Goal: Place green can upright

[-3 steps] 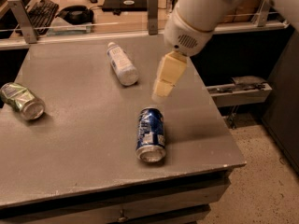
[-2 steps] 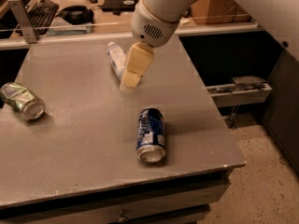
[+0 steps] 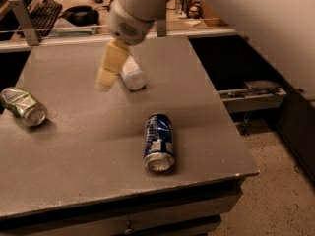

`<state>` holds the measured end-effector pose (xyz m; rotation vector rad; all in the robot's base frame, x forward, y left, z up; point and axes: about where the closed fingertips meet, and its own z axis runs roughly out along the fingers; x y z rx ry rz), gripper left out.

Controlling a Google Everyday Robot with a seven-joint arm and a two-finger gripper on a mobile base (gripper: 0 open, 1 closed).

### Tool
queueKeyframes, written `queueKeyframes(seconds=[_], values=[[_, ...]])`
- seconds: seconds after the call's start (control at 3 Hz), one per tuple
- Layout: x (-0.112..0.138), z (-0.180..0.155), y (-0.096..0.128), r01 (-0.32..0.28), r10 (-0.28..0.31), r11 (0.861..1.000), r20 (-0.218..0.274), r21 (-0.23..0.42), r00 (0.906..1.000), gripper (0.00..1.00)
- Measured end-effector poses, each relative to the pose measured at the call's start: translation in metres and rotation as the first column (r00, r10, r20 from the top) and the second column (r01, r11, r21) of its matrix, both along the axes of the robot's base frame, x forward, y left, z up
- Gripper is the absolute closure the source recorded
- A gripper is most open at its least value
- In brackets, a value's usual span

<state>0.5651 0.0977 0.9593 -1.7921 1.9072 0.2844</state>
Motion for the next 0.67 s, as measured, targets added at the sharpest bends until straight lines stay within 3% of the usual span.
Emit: queueKeyframes(seconds=[0.33,0.67], values=[[0.013,-0.023,0.110,-0.028,0.032,0.998,-0.072,0.055,0.9969,0.00],[0.008,-0.048,0.168,0.004,0.008,0.997,-0.163,0.073,0.9866,0.00]])
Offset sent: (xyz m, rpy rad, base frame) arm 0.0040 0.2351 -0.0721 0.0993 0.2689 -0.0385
